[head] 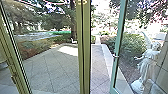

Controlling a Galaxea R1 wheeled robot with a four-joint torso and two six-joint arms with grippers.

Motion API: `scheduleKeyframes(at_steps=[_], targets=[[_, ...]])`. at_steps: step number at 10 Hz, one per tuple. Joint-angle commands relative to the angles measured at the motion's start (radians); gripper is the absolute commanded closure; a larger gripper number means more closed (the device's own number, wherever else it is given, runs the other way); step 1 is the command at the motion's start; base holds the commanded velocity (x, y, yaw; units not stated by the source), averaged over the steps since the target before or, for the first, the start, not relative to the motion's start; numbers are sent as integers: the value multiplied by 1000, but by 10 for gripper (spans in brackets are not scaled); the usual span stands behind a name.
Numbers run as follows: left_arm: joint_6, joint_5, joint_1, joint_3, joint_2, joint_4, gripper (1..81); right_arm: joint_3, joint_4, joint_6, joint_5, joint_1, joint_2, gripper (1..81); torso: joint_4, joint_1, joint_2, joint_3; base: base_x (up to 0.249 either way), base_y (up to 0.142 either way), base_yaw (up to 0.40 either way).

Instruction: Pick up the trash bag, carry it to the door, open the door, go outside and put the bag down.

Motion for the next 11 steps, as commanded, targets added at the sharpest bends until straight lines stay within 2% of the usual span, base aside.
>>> scheduleKeyframes(at_steps=[1, 3, 5, 9, 11], targets=[[12, 61, -61, -3, 1, 14, 811, -22, 21, 0, -18, 44, 28, 10, 0, 0, 0, 0, 0, 0, 0], [23, 61, -61, -3, 9, 14, 811, -23, 21, -2, -2, 35, 30, 10, 0, 0, 0, 0, 0, 0, 0], [55, 64, -59, -1, 16, 14, 811, -25, 18, -2, -2, 35, 31, 10, 0, 0, 0, 0, 0, 0, 0], [58, 65, -61, -3, 15, 17, 811, -23, 10, -8, -2, 35, 39, 10, 0, 0, 0, 0, 0, 0, 0], [60, 71, -61, -3, 15, 34, 811, -23, 10, -8, -2, 33, 40, 10, 0, 0, 0, 0, 0, 0, 0]])
